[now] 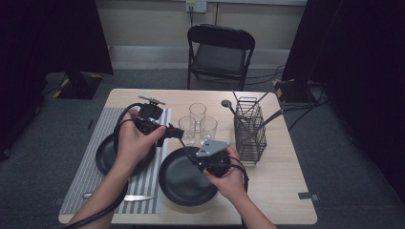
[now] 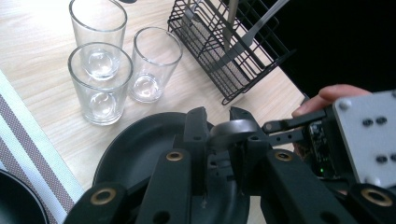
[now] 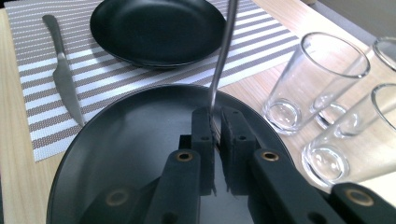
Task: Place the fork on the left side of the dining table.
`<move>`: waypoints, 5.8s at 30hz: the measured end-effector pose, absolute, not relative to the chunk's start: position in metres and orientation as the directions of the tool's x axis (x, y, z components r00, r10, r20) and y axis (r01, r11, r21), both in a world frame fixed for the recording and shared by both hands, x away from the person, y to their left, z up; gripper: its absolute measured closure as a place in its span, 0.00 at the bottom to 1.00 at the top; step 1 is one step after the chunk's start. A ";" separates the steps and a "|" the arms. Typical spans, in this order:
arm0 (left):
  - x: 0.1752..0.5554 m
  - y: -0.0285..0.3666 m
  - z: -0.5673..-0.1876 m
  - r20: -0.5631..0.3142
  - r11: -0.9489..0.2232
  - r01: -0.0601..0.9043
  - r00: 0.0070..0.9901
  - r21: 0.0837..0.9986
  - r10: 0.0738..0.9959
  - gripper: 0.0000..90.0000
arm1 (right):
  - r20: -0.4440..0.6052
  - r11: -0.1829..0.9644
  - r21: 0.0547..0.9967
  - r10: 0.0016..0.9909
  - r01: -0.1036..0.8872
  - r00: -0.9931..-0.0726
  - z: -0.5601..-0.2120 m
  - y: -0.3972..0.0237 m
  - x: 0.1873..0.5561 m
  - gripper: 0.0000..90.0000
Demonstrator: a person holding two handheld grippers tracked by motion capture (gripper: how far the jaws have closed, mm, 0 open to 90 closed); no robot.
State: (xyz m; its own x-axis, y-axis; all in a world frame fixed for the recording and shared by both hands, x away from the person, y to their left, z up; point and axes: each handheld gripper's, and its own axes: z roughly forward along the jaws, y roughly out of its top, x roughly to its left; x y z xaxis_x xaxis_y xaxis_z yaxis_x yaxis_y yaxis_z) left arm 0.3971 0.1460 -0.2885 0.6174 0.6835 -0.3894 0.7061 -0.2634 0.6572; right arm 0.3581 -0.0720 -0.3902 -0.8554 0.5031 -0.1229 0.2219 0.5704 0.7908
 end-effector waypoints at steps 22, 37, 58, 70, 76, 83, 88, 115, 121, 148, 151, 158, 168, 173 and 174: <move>0.399 0.167 -0.283 -0.381 -0.241 0.720 0.584 0.651 0.717 0.87 | -0.020 0.537 0.793 0.497 0.289 -0.868 -0.395 -0.091 0.355 0.42; 0.401 0.184 -0.280 -0.367 -0.241 0.731 0.565 0.639 0.739 0.87 | 0.036 0.529 0.770 0.524 0.358 -0.851 -0.414 -0.148 0.348 0.19; 0.409 0.219 -0.284 -0.351 -0.219 0.747 0.522 0.628 0.778 0.87 | 0.058 0.524 0.730 0.591 0.438 -0.805 -0.441 -0.201 0.344 0.20; 0.422 0.225 -0.289 -0.334 -0.212 0.748 0.506 0.629 0.795 0.87 | 0.053 0.540 0.703 0.610 0.463 -0.791 -0.459 -0.216 0.347 0.20; 0.429 0.226 -0.293 -0.353 -0.199 0.757 0.499 0.622 0.792 0.87 | 0.053 0.541 0.697 0.616 0.471 -0.786 -0.463 -0.218 0.348 0.20; 0.439 0.226 -0.297 -0.350 -0.195 0.756 0.495 0.625 0.795 0.87 | 0.050 0.562 0.665 0.624 0.493 -0.779 -0.475 -0.222 0.345 0.20; 0.447 0.226 -0.297 -0.351 -0.204 0.757 0.502 0.621 0.791 0.87 | 0.042 0.568 0.665 0.620 0.485 -0.784 -0.477 -0.223 0.345 0.20; 0.470 0.223 -0.302 -0.343 -0.204 0.765 0.488 0.611 0.802 0.87 | 0.020 0.582 0.661 0.618 0.474 -0.786 -0.490 -0.226 0.341 0.18; 0.475 0.223 -0.306 -0.343 -0.208 0.762 0.494 0.614 0.799 0.87 | 0.009 0.581 0.675 0.610 0.455 -0.793 -0.492 -0.227 0.340 0.18; 0.499 0.230 -0.319 -0.331 -0.216 0.762 0.494 0.611 0.804 0.87 | -0.002 0.539 0.733 0.612 0.415 -0.791 -0.500 -0.231 0.337 0.16; 0.501 0.229 -0.321 -0.329 -0.218 0.762 0.494 0.610 0.805 0.87 | -0.002 0.538 0.734 0.612 0.415 -0.791 -0.500 -0.231 0.337 0.16; 0.506 0.230 -0.324 -0.329 -0.228 0.765 0.498 0.602 0.803 0.87 | -0.003 0.538 0.734 0.612 0.414 -0.791 -0.500 -0.231 0.337 0.16; 0.513 0.231 -0.329 -0.315 -0.230 0.764 0.492 0.603 0.812 0.87 | -0.002 0.538 0.734 0.612 0.415 -0.791 -0.500 -0.231 0.337 0.16; 0.517 0.232 -0.331 -0.306 -0.233 0.762 0.491 0.604 0.816 0.86 | -0.002 0.538 0.734 0.612 0.415 -0.791 -0.500 -0.231 0.337 0.16; 0.517 0.232 -0.331 -0.306 -0.233 0.762 0.491 0.604 0.816 0.86 | -0.002 0.538 0.734 0.612 0.415 -0.791 -0.500 -0.231 0.337 0.16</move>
State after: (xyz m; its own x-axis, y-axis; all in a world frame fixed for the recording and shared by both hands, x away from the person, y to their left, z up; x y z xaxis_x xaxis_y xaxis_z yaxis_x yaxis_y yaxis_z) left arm 0.5170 0.2325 -0.3308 0.4913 0.8156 -0.3055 0.7624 -0.2331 0.6037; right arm 0.3367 -0.2310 -0.4998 -0.7908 0.6120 -0.0021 0.4147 0.5383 0.7337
